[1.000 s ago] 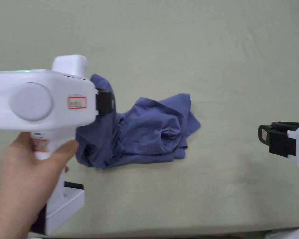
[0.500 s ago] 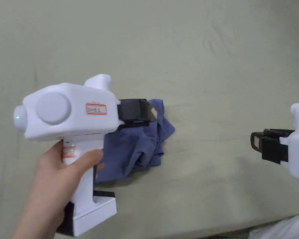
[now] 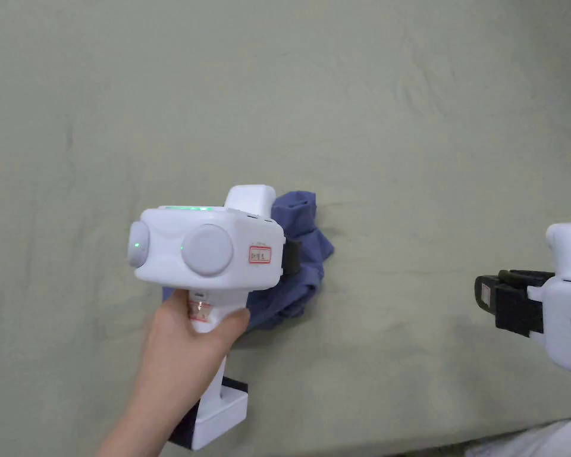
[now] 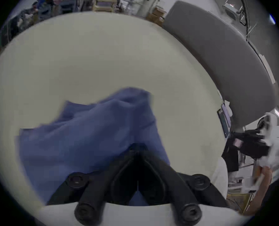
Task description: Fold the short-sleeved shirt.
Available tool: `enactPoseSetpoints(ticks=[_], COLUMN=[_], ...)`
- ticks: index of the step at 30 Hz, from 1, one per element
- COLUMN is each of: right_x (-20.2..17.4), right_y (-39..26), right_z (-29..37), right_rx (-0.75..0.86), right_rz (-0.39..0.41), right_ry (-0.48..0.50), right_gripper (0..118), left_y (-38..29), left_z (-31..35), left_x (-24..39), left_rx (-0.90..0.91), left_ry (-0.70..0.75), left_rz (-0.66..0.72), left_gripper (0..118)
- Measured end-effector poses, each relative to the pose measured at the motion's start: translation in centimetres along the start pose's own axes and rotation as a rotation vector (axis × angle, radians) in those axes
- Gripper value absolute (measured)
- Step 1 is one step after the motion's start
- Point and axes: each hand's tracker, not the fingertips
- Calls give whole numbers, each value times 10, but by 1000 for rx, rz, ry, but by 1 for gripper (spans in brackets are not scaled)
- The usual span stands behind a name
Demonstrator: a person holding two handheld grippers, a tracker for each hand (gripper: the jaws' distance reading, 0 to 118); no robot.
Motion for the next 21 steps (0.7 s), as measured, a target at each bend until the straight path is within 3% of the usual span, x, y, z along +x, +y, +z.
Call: enactPoseSetpoints(ticks=[3, 4, 10, 13, 17, 21], right_x=[4, 7, -6, -36, -95, -151], right_y=[-2, -3, 11, 27, 51, 65], right_z=[10, 12, 16, 12, -2, -43], right_rx=[-5, -2, 38, 50, 70, 46], right_rz=[1, -5, -20, 62, 194, 287], right_ry=[-38, -40, -14, 27, 93, 159], right_gripper=[2, 2, 2, 2, 2, 2], left_y=[9, 12, 8, 0, -28, -53], left_z=[-24, -25, 29, 100, 191, 223], left_x=[-7, -6, 7, 3, -20, -55], left_rx=[32, 32, 99, 238, 395, 423], left_ry=[-169, -166, -83, -19, 176, 259], left_rz=[139, 188, -2, -43, -23, 53], left_gripper=[0, 0, 0, 0, 0, 0])
